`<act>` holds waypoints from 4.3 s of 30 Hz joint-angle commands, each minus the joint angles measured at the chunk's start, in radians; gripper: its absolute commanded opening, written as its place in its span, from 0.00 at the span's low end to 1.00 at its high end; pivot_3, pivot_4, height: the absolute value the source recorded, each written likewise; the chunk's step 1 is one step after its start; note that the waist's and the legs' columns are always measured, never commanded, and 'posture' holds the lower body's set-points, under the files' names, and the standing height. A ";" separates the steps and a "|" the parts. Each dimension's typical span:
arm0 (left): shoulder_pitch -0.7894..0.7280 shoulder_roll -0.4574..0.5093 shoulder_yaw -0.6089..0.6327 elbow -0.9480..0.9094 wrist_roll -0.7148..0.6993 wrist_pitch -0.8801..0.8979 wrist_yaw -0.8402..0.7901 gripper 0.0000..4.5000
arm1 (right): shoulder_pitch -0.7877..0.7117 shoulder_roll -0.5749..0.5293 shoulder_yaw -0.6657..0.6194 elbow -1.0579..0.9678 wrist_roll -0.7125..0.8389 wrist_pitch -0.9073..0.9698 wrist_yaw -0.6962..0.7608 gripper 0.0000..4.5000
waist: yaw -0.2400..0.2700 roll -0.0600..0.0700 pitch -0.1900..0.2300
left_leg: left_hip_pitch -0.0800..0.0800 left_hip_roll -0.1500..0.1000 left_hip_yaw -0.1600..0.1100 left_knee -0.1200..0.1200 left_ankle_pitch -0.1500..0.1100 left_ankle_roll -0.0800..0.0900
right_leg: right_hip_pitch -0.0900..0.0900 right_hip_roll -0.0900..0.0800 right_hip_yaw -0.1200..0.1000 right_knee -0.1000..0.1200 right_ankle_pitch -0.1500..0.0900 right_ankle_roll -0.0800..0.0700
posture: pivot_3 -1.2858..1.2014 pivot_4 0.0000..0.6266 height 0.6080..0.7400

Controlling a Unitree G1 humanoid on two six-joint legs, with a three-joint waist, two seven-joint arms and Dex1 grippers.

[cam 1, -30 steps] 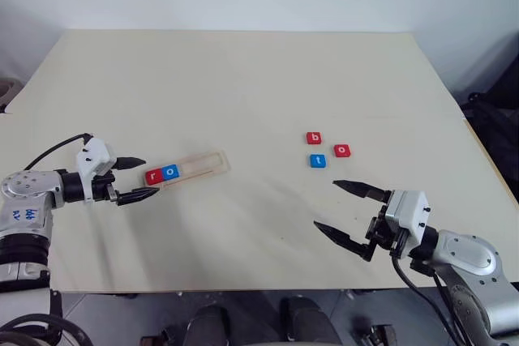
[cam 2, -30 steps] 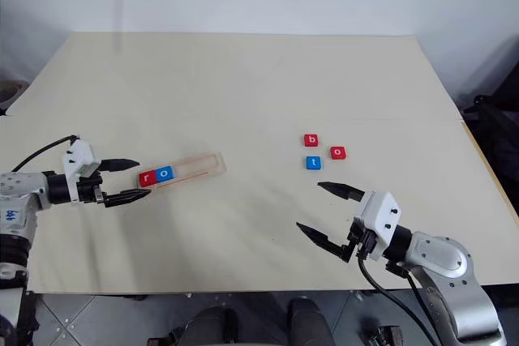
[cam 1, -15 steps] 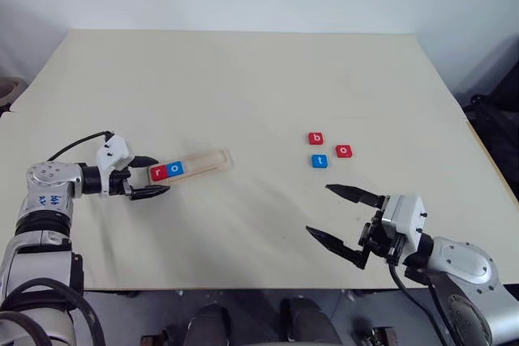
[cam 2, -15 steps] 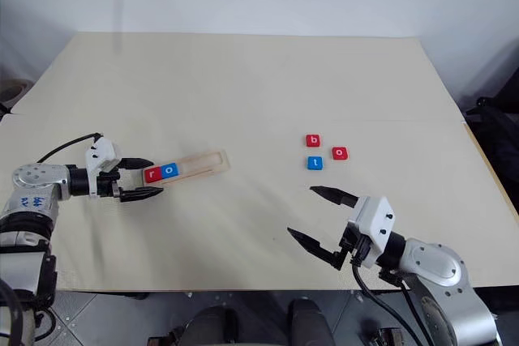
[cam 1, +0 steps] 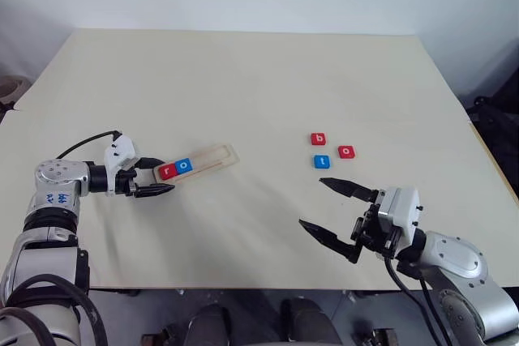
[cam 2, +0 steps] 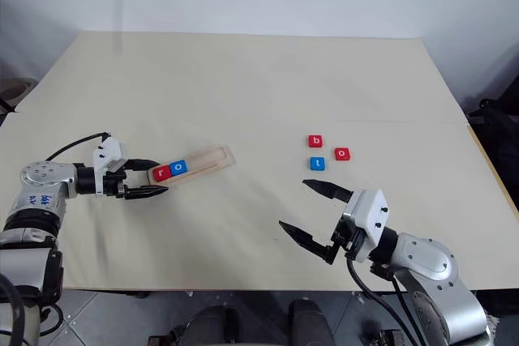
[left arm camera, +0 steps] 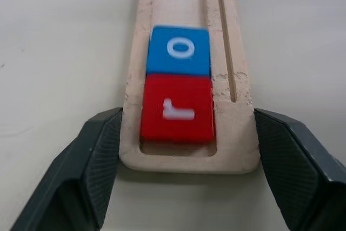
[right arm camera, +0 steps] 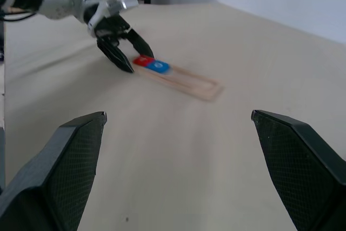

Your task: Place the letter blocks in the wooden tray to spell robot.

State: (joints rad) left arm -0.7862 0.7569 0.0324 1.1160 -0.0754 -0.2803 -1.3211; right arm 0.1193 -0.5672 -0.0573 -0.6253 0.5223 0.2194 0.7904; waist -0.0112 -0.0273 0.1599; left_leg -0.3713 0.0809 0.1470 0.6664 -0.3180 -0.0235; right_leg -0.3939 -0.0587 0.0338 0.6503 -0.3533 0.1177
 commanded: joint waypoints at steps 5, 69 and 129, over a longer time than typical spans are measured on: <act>0.013 -0.060 -0.012 -0.113 -0.032 0.010 -0.113 0.75 | 0.004 0.010 -0.009 -0.024 0.004 -0.027 -0.004 1.00 | 0.013 0.000 0.000 | 0.000 0.000 0.001 0.001 0.000 0.000 | 0.000 -0.001 0.000 0.000 0.000 0.000 | 0.52 0.24 1.00; 0.396 -0.076 0.104 -0.892 -0.325 0.288 0.012 0.99 | 0.329 -0.053 -0.507 0.196 -0.019 -0.137 0.036 1.00 | 0.007 0.000 0.000 | 0.002 0.000 0.000 0.001 -0.003 -0.001 | 0.001 0.002 0.006 -0.001 0.000 0.001 | 0.52 0.24 1.00; 0.552 -0.136 0.125 -1.134 -0.382 0.412 0.213 0.99 | -0.527 0.090 -0.009 0.296 -0.148 0.656 -0.467 1.00 | -0.023 0.002 0.001 | 0.000 0.002 0.003 -0.001 -0.002 -0.003 | -0.008 0.004 0.012 0.002 0.000 0.000 | 0.52 0.24 1.00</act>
State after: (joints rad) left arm -0.2311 0.6091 0.1388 0.0083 -0.4468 0.1489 -1.1126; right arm -0.4069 -0.4721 -0.0681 -0.2771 0.3810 0.8748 0.3177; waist -0.0345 -0.0255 0.1610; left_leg -0.3721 0.0827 0.1499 0.6656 -0.3202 -0.0263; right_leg -0.4023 -0.0554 0.0458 0.6526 -0.3531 0.1181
